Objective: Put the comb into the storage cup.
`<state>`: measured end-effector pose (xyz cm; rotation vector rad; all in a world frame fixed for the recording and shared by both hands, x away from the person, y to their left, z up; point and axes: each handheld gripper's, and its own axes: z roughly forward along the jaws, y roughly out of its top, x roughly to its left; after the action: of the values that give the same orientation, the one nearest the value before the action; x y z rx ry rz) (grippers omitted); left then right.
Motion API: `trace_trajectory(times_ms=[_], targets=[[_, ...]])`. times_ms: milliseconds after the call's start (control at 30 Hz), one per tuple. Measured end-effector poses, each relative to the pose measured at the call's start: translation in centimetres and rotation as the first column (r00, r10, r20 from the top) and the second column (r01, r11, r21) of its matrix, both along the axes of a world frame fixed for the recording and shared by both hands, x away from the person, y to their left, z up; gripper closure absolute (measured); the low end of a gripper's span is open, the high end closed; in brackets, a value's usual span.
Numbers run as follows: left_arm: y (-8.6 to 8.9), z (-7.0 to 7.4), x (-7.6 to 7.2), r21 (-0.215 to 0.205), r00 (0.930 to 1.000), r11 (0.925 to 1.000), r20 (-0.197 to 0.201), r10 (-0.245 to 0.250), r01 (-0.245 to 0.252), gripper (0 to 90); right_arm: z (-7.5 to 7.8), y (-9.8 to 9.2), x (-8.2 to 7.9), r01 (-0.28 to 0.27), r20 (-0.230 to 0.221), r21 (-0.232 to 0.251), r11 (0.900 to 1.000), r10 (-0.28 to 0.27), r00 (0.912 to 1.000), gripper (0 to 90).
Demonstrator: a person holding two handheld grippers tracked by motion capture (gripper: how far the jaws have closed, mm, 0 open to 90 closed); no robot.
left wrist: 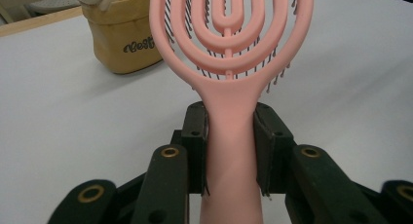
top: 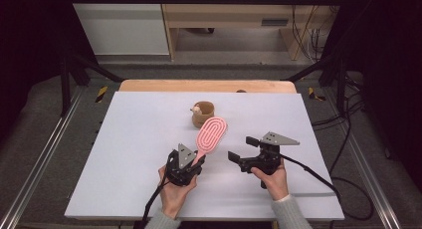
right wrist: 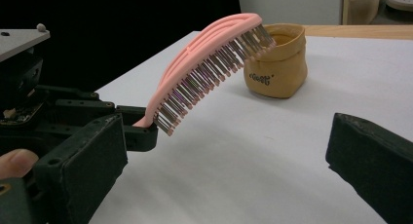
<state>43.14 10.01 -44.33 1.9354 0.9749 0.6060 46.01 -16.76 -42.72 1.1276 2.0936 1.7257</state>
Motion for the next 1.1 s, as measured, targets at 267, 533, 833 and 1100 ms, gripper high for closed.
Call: trace_trajectory(times_ms=[267,533,833,1100], targets=[[-0.8,0.0,-0.3,0.007,0.9999,1.0000,0.017,-0.003,0.003,69.5,0.2,0.4,0.3,0.009,-0.015,0.021,1.000,-0.009,0.9998,2.4],[-1.6,0.1,-0.6,0.020,0.9991,0.9998,0.041,-0.006,0.005,69.5,0.5,1.2,0.4,0.007,-0.018,0.019,1.000,-0.007,0.9998,2.9],[-2.5,0.3,-0.8,0.028,0.9983,0.9994,0.055,-0.020,0.019,69.5,0.6,1.4,0.8,0.021,-0.036,0.040,0.999,-0.019,0.9992,4.2],[-3.0,0.5,-1.1,0.028,0.9973,0.9991,0.066,-0.032,0.030,69.4,0.4,1.7,1.1,0.031,-0.056,0.039,0.999,-0.029,0.9980,5.2]])
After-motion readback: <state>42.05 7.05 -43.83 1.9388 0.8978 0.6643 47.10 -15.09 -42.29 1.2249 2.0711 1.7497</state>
